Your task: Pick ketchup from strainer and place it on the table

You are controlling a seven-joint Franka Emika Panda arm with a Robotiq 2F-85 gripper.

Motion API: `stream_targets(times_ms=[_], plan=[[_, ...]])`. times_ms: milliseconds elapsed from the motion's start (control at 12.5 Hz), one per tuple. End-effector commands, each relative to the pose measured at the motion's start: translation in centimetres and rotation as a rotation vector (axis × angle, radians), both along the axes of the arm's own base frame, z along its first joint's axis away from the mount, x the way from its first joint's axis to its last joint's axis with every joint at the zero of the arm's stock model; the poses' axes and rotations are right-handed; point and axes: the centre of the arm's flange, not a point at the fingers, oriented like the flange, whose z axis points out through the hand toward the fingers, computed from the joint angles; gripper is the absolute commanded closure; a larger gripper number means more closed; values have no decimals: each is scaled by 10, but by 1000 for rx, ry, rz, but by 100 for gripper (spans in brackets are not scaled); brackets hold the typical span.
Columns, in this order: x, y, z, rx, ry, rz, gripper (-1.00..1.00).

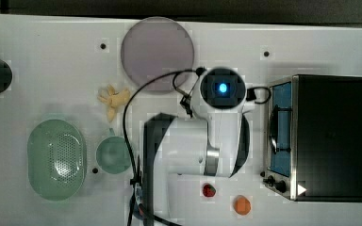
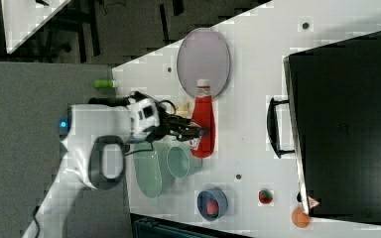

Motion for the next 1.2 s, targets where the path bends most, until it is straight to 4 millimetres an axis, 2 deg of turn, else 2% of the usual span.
stream_targets(times_ms=[80, 400, 480, 640, 720, 800, 880, 1040, 1200], plan=[[-20, 38, -33, 9, -15, 145, -18], [-35, 32, -94, 17, -10, 134, -18], [-35, 32, -109, 19, -9, 134, -24], [-35, 32, -128, 22, -15, 134, -65], [-33, 33, -128, 22, -24, 135, -87], [-30, 32, -120, 20, -37, 134, -100], [-23, 32, -102, 15, -67, 133, -100], [-6, 33, -52, 8, -140, 119, -100], [11, 37, 9, 3, -180, 37, -100]])
